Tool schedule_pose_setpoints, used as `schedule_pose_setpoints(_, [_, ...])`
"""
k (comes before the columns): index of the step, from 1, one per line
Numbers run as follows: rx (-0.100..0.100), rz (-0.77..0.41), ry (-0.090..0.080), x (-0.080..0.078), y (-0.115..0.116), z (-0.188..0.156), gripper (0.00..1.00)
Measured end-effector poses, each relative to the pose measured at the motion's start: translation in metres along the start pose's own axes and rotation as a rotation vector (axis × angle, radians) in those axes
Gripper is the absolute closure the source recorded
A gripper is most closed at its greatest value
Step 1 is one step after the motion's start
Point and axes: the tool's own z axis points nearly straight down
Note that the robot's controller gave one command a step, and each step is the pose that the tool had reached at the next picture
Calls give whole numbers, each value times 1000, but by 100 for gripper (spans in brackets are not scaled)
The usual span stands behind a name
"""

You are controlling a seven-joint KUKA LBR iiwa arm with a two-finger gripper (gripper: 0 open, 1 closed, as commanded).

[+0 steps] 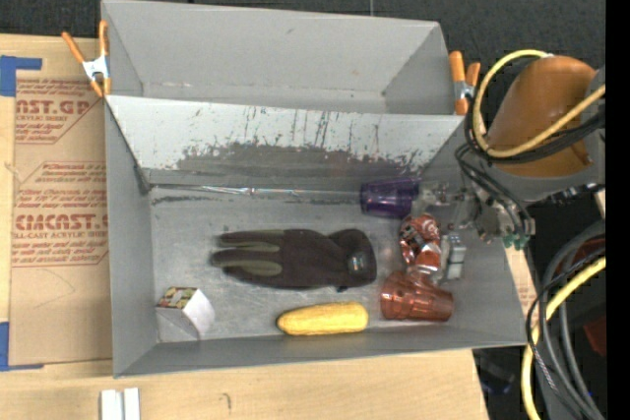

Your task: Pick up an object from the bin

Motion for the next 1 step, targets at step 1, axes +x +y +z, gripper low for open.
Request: schedule_pose_setpoints(1, [1, -1, -8, -2, 0, -4, 0])
